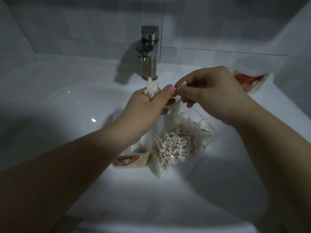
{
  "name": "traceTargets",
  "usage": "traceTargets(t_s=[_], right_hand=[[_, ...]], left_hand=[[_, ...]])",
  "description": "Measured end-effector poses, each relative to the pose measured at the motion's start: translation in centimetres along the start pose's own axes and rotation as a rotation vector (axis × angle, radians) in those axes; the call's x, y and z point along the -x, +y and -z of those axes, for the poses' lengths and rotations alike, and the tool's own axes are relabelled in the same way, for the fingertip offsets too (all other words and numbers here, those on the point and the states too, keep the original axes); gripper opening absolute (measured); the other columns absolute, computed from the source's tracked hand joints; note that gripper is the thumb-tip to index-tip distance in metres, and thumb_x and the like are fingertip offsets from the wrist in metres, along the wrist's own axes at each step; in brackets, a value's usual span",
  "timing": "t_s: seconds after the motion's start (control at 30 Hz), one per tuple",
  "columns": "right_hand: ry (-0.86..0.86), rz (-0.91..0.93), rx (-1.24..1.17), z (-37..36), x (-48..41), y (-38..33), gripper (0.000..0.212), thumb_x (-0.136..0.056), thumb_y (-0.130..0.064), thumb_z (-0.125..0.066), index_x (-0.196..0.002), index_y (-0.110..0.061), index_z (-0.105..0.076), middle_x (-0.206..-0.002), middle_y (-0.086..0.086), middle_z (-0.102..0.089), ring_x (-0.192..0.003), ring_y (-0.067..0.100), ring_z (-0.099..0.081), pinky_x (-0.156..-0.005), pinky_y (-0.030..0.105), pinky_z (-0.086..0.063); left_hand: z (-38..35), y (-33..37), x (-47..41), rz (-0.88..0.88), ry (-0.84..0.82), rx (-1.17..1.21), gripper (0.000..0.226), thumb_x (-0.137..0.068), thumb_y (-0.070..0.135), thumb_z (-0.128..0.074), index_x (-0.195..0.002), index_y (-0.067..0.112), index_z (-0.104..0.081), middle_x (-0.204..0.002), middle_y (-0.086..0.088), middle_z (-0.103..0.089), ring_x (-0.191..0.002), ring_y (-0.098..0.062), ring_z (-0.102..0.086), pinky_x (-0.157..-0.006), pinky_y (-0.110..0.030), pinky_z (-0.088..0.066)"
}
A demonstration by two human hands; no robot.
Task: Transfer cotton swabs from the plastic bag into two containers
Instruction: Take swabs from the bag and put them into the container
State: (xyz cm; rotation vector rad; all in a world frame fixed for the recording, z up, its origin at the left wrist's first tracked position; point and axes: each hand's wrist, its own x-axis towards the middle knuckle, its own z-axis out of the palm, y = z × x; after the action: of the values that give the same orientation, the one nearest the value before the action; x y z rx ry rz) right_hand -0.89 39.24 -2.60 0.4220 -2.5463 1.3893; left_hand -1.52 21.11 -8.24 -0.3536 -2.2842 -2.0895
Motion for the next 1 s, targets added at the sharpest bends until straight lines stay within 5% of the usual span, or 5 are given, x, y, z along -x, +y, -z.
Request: traceTargets(t_s=[0.13,0.27,0.67,0.87,1.0], right_hand=[[-0.086,0.008,-0.161,-0.9,0.2,-0.2,0.006,-0.091,-0.006,-0.072,-0.092,-0.007,-0.078,-0.076,0.007,-0.076,-0.065,0.016,-0.072,-0.063,0.022,-0.056],[-0.057,-0.011,-0.095,-1.4,0.3,0.1,0.007,-0.092,-0.017,-0.074,-0.087,-0.015,-0.077,-0.067,0.003,-0.073,-0.053,0.007,-0.061,-0.054,0.019,-0.049],[0.006,0.026,0.088,-2.1,0.2,0.5,0.02,-0.101,-0.03,-0.059,-0.11,-0.04,-0.073,-0.067,-0.031,-0.066,-0.051,-0.002,-0.057,-0.05,0.009,-0.042],[-0.234,0.055,0.169,-2.3,0.5,0.1,0.053,-0.093,0.007,-0.045,-0.131,-0.022,-0.068,-0.111,-0.01,-0.073,-0.087,-0.014,-0.063,-0.073,0.007,-0.046],[-0.311,0.049,0.114,-2.0,0.8,0.0,0.08,-0.078,-0.021,-0.064,-0.154,-0.029,-0.04,-0.142,-0.018,-0.052,-0.111,-0.017,-0.054,-0.09,0.014,-0.047]], left_hand=[[-0.4,0.4,0.4,0.021,-0.112,0.123,0.036,-0.099,0.046,-0.059,-0.105,0.014,-0.075,-0.091,-0.007,-0.079,-0.08,-0.02,-0.077,-0.065,-0.034,-0.062],[-0.7,0.6,0.2,0.09,-0.102,0.132,0.041,-0.105,0.048,-0.049,-0.081,0.027,-0.074,-0.059,0.003,-0.059,-0.042,-0.007,-0.039,-0.039,-0.02,-0.031],[-0.6,1.5,0.5,0.247,-0.187,0.16,0.037,-0.107,0.044,-0.046,-0.12,0.011,-0.056,-0.054,0.01,-0.03,-0.044,-0.007,-0.025,-0.038,-0.02,-0.024],[-0.7,1.3,0.6,0.365,-0.233,0.191,0.024,-0.108,0.038,-0.047,-0.094,0.02,-0.055,-0.055,0.009,-0.031,-0.047,-0.008,-0.035,-0.054,-0.024,-0.038],[-0.3,1.5,0.1,0.444,-0.212,0.273,0.021,-0.106,0.039,-0.05,-0.102,0.02,-0.059,-0.052,0.008,-0.041,-0.05,-0.01,-0.053,-0.06,-0.027,-0.05]])
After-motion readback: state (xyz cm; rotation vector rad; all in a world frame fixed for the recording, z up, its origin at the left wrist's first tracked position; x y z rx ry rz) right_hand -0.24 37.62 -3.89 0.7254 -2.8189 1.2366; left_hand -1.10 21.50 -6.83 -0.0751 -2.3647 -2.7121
